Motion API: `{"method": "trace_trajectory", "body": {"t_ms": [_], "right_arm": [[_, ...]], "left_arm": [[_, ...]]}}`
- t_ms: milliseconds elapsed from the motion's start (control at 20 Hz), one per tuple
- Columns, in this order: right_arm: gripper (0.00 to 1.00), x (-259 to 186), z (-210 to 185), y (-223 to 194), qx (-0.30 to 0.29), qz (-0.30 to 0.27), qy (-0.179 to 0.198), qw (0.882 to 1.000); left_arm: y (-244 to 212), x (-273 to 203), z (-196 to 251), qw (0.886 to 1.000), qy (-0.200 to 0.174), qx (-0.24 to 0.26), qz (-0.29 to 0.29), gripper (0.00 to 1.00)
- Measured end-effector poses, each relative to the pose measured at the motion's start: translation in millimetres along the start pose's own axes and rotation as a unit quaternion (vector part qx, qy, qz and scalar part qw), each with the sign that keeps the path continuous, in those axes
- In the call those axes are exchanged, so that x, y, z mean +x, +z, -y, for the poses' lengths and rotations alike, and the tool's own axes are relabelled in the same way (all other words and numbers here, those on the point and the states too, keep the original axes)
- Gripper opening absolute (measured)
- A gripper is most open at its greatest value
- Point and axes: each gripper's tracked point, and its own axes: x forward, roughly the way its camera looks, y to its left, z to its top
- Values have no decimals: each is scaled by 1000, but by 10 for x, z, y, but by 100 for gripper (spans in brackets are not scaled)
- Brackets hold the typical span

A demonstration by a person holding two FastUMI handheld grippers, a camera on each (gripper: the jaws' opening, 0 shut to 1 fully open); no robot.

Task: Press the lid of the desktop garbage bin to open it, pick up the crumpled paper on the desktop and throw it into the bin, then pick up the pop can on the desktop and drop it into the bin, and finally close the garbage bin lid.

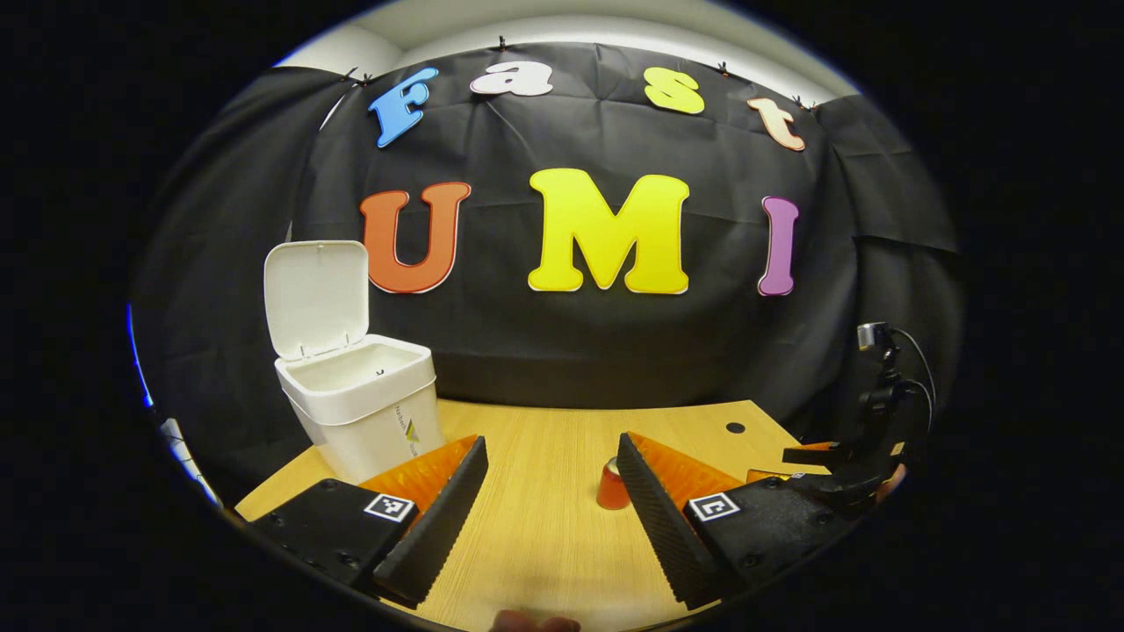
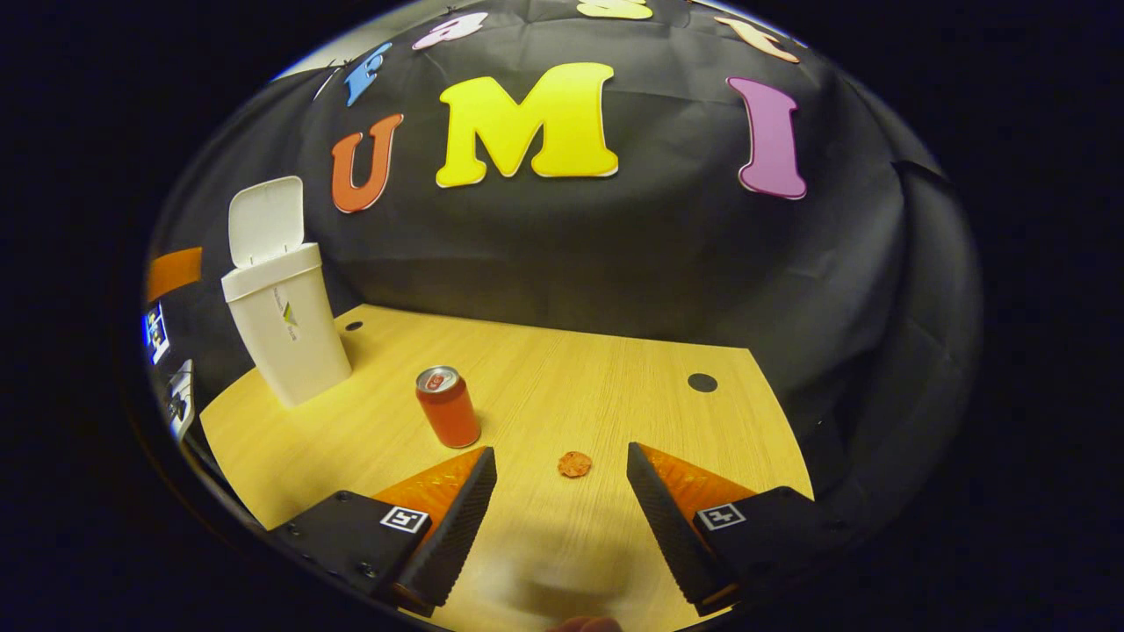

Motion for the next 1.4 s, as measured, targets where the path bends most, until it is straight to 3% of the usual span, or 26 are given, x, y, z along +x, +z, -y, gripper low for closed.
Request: {"method": "trace_trajectory", "body": {"t_ms": [400, 700, 1150, 1400], "right_arm": [[95, 716, 130, -295, -3, -55, 8, 998], [95, 1202, 122, -572, -40, -92, 16, 995], [94, 1457, 135, -736, -29, -122, 11, 992], [75, 1519, 175, -801, -7, -133, 6, 991]], "left_arm": [[-89, -214, -223, 999, 42, -1, -11, 98], [-144, -376, -423, 997, 79, -10, -22, 97], [-261, -472, -615, 993, 108, -13, -38, 97], [-294, -483, -608, 994, 104, -9, -40, 98]]}}
